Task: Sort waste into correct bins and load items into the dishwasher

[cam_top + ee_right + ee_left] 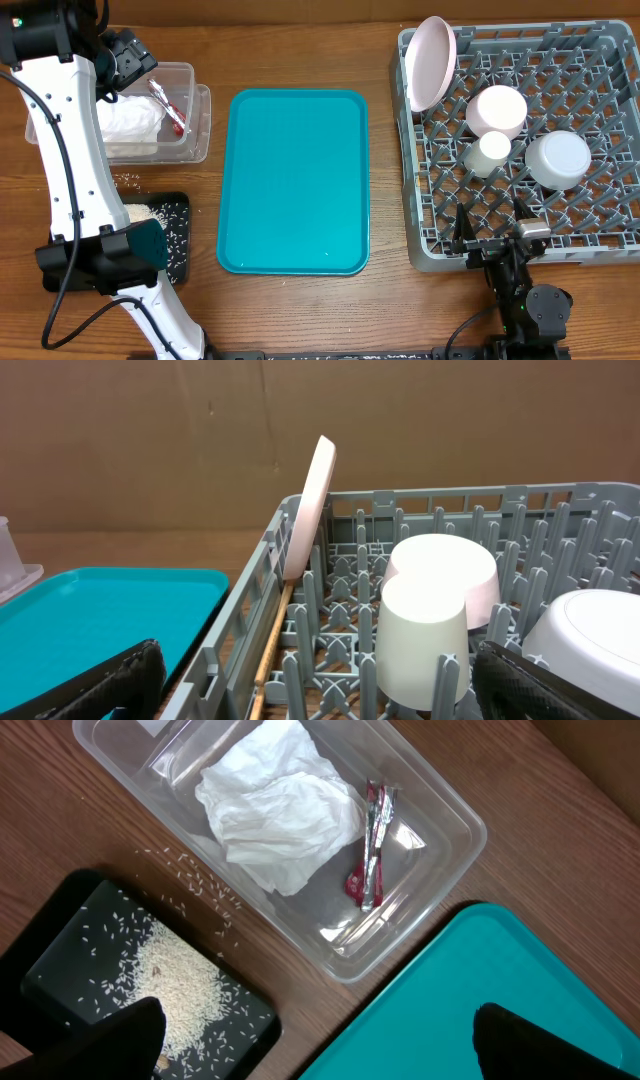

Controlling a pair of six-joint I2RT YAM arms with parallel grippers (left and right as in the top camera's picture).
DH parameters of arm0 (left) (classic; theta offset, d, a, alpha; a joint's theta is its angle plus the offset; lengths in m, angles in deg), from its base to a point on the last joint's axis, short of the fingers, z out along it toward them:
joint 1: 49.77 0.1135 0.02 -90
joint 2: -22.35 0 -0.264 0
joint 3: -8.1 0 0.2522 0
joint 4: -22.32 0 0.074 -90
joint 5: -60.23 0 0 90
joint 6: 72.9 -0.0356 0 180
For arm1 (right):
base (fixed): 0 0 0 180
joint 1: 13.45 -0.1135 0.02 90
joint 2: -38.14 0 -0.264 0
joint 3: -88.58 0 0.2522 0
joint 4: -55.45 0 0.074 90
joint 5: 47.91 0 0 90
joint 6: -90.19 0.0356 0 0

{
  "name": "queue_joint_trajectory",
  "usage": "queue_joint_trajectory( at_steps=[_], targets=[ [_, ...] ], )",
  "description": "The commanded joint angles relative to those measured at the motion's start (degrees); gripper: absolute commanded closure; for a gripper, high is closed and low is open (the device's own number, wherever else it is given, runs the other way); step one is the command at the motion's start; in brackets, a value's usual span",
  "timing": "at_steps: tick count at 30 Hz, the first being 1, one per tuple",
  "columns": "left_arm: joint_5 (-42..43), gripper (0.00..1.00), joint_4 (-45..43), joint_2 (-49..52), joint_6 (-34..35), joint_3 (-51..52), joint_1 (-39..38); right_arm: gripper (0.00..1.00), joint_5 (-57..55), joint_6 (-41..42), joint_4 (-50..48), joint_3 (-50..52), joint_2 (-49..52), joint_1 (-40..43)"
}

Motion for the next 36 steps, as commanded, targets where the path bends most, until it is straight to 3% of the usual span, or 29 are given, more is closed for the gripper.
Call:
queue_joint_trajectory(
  at_steps=[1,36],
  targets=[
    [0.09,0.00,-0.09,-0.28,0.37,-0.59,-0.42,0.00,-0.52,-0.39,-0.22,0.59,-0.68,0.37],
    [1.95,0.00,2.36,-0.28,0.37,-0.59,-0.50,0.00,-0.52,-0.42,-0.22,0.59,-0.68,0.37]
  ],
)
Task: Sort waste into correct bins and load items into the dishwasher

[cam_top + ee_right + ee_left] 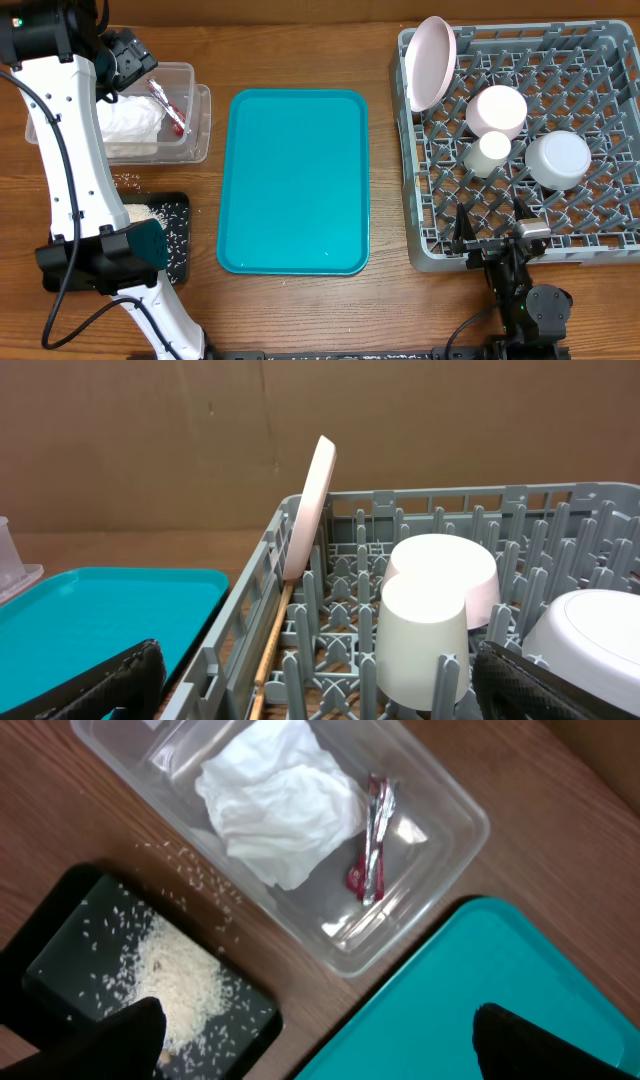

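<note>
The clear bin (440, 850) holds a crumpled white napkin (275, 815) and a red wrapper (370, 855). My left gripper (315, 1040) hangs open above the table between this bin, the black tray of rice (150, 980) and the teal tray (500, 990), with nothing between its fingers. The grey dish rack (430, 250) carries a pink plate (432, 62) on edge, a pink bowl (497, 108), a white cup (490, 152) and a white bowl (558, 158), all upside down. My right gripper (325, 690) stands open at the rack's near edge, holding nothing.
The teal tray (293, 180) lies bare in the middle of the wooden table. Loose rice grains (190, 870) are scattered on the wood beside the black tray. A wooden stick (275, 635) lies along the rack's left wall. The left arm (70, 150) reaches over the table's left side.
The left wrist view has shifted a little, with the clear bin slightly higher in the frame, so the left gripper has moved slightly. The right gripper and all objects stand as before.
</note>
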Controlling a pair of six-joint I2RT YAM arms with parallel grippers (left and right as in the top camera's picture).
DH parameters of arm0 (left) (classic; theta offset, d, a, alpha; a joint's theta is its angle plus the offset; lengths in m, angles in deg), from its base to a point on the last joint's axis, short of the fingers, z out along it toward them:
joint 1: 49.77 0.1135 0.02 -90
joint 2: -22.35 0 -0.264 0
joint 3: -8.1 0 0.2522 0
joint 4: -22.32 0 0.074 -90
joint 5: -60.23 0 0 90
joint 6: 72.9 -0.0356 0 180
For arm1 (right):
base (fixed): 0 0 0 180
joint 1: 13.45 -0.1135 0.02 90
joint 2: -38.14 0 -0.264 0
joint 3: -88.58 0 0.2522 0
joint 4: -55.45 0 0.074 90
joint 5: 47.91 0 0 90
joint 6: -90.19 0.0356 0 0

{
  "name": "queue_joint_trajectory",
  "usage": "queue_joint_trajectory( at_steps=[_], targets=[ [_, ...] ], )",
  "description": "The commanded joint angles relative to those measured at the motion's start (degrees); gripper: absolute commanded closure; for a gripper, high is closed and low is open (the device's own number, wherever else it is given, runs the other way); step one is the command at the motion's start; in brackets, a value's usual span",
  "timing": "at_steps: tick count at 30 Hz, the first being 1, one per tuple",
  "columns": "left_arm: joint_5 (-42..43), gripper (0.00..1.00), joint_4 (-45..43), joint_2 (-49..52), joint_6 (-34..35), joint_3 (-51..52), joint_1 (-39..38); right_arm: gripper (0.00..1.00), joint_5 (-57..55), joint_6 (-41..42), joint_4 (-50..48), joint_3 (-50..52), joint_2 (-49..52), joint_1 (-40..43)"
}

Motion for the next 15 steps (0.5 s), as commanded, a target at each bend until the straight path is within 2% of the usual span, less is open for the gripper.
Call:
queue_joint_trajectory(
  at_steps=[1,7,15],
  targets=[
    [1.25,0.00,2.25,-0.28,0.09,-0.59,-0.50,0.00,-0.48,-0.37,-0.26,0.59,-0.68,0.37],
    [1.99,0.00,2.64,-1.79,-12.15,0.13,-1.53,0.00,-0.50,-0.37,-0.26,0.59,-0.68,0.37],
    [-0.96,0.00,1.51,-13.55,-12.31,9.16,-5.38,0.00,-0.50,-0.37,-0.26,0.59,-0.68,0.37]
  ],
)
